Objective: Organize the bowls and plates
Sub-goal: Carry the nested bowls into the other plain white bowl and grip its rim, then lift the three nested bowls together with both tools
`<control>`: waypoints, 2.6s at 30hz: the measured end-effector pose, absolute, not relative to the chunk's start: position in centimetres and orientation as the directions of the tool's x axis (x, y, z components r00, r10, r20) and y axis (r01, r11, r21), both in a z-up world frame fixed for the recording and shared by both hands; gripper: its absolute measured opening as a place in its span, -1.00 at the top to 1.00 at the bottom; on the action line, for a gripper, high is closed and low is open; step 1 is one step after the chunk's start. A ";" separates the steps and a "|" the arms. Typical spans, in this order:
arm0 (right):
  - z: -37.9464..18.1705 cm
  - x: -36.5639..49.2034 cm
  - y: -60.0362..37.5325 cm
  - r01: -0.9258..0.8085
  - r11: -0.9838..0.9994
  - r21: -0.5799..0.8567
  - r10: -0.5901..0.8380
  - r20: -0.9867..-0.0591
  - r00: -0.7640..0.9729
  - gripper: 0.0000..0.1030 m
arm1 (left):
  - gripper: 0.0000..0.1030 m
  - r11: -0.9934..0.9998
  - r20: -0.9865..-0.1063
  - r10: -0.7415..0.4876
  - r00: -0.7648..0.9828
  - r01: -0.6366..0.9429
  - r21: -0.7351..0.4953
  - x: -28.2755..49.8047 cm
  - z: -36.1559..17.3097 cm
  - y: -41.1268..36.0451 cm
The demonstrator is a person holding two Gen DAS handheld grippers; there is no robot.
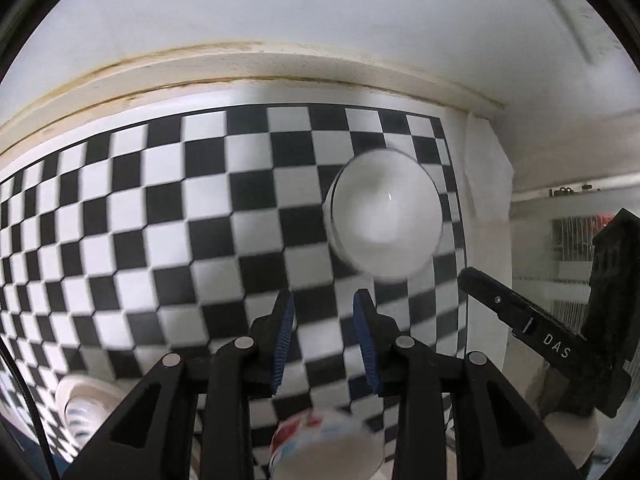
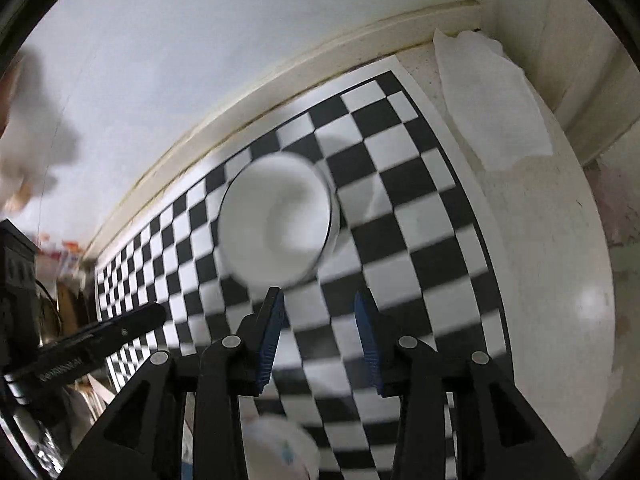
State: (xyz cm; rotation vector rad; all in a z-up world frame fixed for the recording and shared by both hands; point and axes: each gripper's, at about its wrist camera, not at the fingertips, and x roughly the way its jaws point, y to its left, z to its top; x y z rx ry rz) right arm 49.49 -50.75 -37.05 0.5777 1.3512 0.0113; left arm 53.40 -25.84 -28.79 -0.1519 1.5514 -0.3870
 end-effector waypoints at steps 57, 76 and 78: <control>-32.9 33.6 -41.0 0.188 0.917 0.353 0.328 -0.932 0.153 0.80 | 0.69 0.917 -0.947 -0.320 -0.037 0.240 -0.320 36.4 -24.2 -21.5; -37.6 32.7 -39.4 0.171 0.939 0.299 0.293 -0.954 0.062 0.80 | 0.69 0.939 -0.967 -0.234 -0.097 0.234 -0.251 35.3 -28.8 -21.8; -37.8 32.8 -39.2 0.165 0.942 0.294 0.288 -0.956 0.058 0.81 | 0.69 0.941 -0.969 -0.225 -0.100 0.234 -0.243 35.3 -29.1 -21.8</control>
